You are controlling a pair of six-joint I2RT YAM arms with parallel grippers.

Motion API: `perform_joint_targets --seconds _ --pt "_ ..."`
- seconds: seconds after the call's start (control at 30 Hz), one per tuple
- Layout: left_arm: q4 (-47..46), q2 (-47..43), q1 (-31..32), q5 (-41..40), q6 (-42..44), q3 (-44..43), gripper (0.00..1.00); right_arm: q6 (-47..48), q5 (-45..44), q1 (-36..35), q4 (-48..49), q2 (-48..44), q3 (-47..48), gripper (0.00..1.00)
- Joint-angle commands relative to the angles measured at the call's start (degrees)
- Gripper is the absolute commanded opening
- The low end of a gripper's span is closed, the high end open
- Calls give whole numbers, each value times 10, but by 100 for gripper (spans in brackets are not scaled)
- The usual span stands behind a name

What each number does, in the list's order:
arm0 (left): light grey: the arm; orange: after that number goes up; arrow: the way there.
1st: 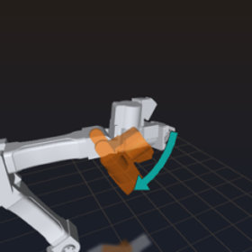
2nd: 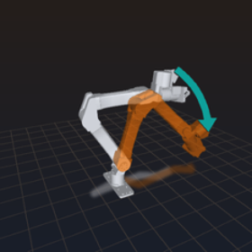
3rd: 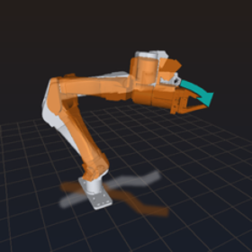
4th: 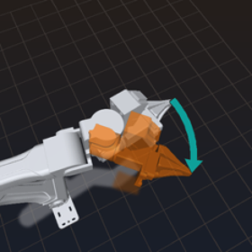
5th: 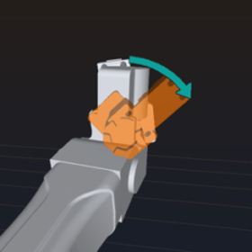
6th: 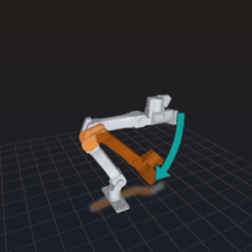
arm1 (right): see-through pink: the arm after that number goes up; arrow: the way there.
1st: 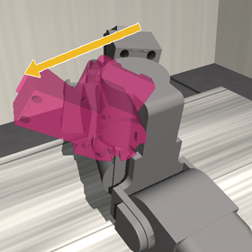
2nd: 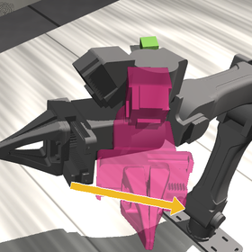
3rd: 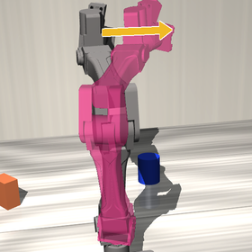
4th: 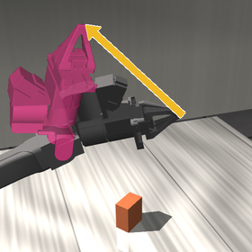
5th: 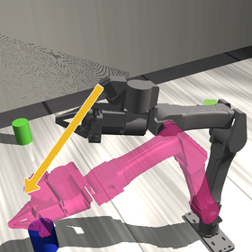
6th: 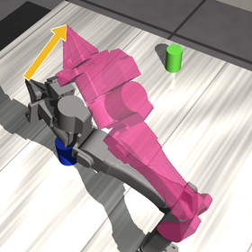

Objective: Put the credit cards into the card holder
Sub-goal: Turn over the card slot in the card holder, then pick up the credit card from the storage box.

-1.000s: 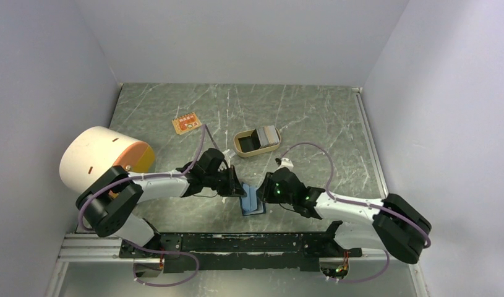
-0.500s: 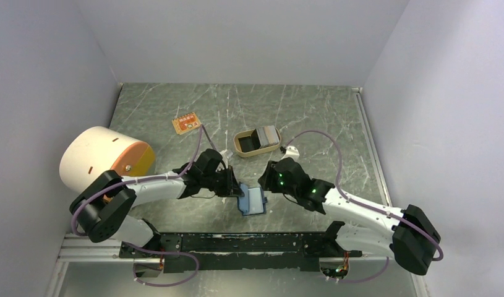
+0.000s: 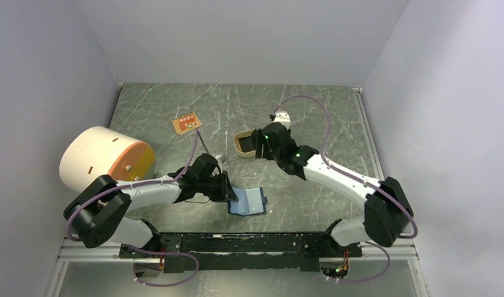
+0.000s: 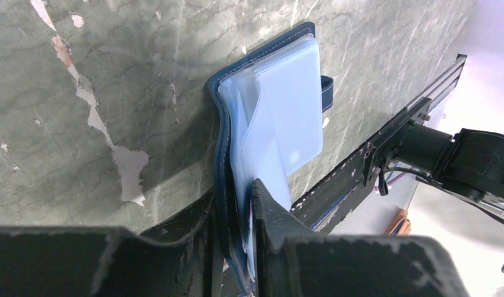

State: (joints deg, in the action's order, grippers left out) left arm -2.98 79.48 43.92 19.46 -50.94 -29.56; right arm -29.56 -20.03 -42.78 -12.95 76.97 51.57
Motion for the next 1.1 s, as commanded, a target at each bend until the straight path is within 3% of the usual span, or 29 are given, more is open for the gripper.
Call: perform_joint_targets --seconds 0.0,0.33,0.63,0.9,1.07 --pt "5 -8 -5 -2 12 5 25 62 -53 17 -31 71 78 69" --pt "-22 -15 -9 9 9 28 27 110 -116 24 -82 236 228 73" --pt "-33 -32 -9 17 9 40 27 134 -168 24 -120 339 304 76" --pt "-33 -39 -8 20 13 43 27 150 -210 24 -139 382 331 76" --pt "-39 -46 -8 18 8 51 22 154 -211 24 -134 397 335 76"
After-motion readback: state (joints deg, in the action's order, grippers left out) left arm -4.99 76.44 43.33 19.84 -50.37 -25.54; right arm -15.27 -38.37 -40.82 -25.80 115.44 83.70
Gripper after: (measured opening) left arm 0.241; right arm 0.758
